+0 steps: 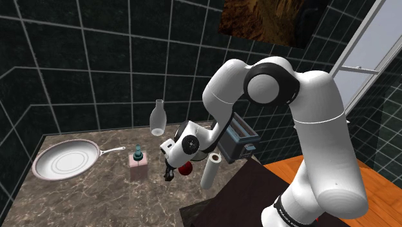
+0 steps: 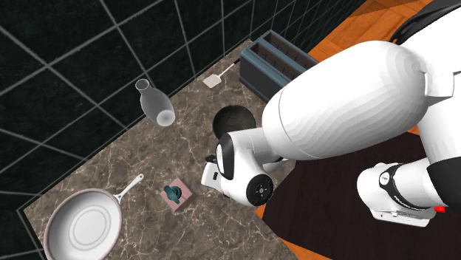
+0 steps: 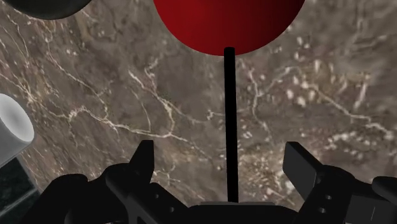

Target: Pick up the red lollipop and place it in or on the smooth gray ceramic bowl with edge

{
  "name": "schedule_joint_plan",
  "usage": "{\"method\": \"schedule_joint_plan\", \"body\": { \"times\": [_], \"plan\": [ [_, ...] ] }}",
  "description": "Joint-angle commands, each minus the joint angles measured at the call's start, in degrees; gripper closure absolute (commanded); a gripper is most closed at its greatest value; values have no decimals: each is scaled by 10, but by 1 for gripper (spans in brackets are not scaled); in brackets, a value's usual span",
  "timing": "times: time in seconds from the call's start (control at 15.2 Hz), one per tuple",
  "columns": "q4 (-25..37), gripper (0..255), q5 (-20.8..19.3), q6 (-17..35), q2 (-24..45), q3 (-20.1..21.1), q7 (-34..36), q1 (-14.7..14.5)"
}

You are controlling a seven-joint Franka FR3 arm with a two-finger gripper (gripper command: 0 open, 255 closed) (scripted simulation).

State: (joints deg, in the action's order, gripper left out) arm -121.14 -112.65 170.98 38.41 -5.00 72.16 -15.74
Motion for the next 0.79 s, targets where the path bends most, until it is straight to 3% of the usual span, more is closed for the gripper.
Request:
{"method": "schedule_joint_plan", "body": {
  "times": [0.0,0.13,0.2,0.73],
  "plan": [
    [1,0,-1,0,1,0,0,0],
    [0,0,0,0,0,0,0,0],
    [0,255,0,0,0,0,0,0],
    [0,255,0,0,0,0,0,0]
  ]
}}
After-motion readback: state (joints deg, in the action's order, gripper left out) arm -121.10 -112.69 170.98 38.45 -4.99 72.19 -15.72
